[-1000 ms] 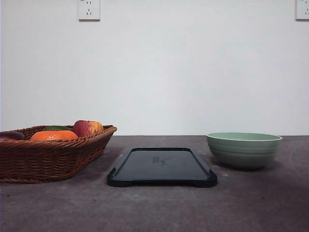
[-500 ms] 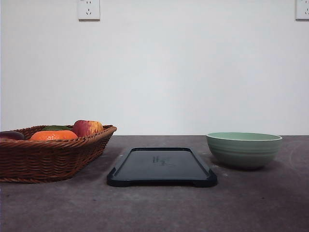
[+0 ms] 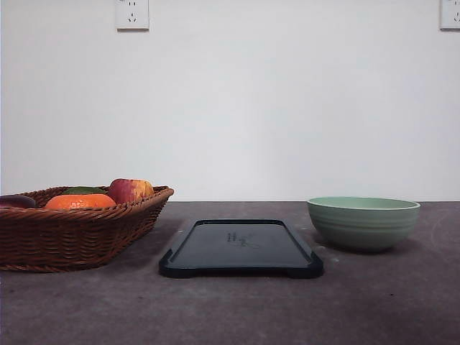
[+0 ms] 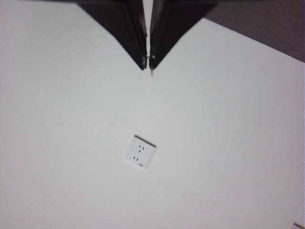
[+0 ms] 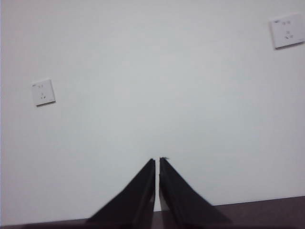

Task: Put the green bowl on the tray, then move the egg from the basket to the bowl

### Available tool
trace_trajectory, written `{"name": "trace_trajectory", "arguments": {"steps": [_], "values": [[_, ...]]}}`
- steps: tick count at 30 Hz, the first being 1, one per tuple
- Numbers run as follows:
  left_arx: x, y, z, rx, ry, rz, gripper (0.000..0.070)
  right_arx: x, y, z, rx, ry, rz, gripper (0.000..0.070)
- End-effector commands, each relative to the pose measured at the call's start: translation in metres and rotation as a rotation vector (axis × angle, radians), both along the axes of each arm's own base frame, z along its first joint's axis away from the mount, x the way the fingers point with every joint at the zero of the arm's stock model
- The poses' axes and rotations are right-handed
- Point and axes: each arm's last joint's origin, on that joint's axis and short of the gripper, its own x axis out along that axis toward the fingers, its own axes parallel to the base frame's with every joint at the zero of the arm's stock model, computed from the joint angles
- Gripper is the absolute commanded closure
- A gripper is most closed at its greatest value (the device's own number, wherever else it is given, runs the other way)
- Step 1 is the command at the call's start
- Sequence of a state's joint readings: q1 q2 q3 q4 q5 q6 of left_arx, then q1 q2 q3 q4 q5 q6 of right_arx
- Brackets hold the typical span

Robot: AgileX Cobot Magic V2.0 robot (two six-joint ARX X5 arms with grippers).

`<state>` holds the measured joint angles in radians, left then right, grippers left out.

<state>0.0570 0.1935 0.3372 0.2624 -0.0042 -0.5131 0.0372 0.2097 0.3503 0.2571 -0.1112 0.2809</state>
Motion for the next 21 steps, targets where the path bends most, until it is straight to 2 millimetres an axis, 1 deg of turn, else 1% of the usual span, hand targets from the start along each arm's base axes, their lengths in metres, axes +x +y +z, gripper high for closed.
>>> {"name": "trace_trajectory", "arguments": {"steps": [1, 5, 10, 15, 18, 21], "values": [[0.001, 0.000, 0.017, 0.065, 0.022, 0.023, 0.0700, 0.003, 0.000, 0.011, -0.035, 0.004, -0.002, 0.0696], [0.013, -0.001, 0.042, 0.148, 0.123, -0.021, 0.0700, 0.017, 0.002, 0.029, -0.058, 0.082, 0.034, 0.0696], [0.033, -0.004, 0.067, 0.211, 0.175, -0.164, 0.0700, 0.039, 0.006, 0.044, -0.121, 0.202, 0.119, 0.0696], [0.056, -0.006, 0.078, 0.218, 0.273, -0.263, 0.0700, 0.062, 0.010, 0.053, -0.158, 0.321, 0.239, 0.0696], [0.068, -0.007, 0.081, 0.222, 0.347, -0.326, 0.0700, 0.075, 0.012, 0.058, -0.176, 0.386, 0.292, 0.0696], [0.078, -0.010, 0.084, 0.262, 0.413, -0.402, 0.0700, 0.084, 0.017, 0.061, -0.217, 0.441, 0.324, 0.0696]]}}
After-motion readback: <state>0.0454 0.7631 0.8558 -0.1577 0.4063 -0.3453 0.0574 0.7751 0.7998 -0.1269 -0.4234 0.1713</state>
